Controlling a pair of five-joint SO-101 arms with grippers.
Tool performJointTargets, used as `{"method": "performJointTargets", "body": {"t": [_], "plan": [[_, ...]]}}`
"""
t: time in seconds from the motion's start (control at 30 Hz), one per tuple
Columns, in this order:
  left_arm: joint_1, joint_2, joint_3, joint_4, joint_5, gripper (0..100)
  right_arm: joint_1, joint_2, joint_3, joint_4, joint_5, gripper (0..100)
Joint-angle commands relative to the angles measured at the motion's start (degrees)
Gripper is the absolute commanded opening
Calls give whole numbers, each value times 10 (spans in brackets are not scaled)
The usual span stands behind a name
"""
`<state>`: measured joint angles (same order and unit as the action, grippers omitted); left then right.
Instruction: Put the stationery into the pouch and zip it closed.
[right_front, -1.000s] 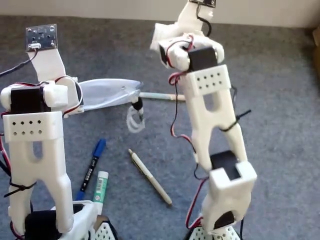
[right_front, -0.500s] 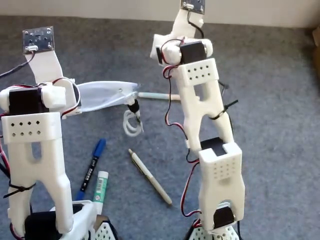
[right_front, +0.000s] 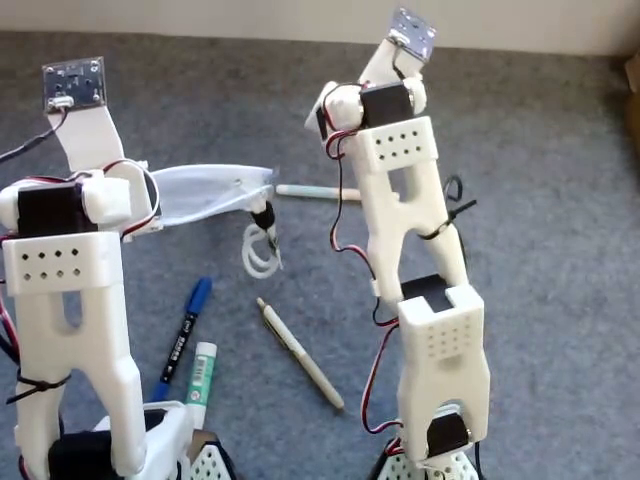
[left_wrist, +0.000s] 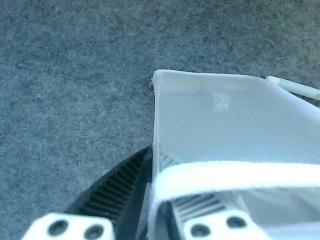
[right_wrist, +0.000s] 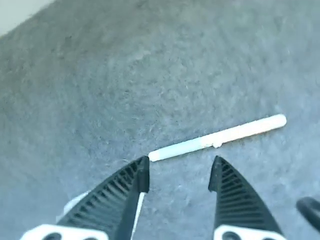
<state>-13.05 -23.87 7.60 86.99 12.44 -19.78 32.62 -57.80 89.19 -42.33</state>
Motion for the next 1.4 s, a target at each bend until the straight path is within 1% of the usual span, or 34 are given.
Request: {"method": "performJointTargets", "body": {"t": [0.0,0.17,0.47,0.67,0.8,1.07,1.3,1.37], "plan": [[-7,3,12,-21,6,11,-4,-16,-32,7,-44,192],[-7,3,12,-20,6,11,3,-15,-31,7,-7,188],[-7,3,12,-20,6,11,18,15,-9,2,-8,187],[-7,3,13,-20,5,11,41,80,-12,-15,-96,187],[-7,5,13,-19,5,11,62,93,-12,-37,-130,188],[-7,7,17,-19,4,11,65,104,-10,-38,-136,188],[-7,3,44,-45,4,11,64,157,-12,-63,-138,188],[-7,3,44,-45,4,11,59,163,-12,-58,-159,188]]}}
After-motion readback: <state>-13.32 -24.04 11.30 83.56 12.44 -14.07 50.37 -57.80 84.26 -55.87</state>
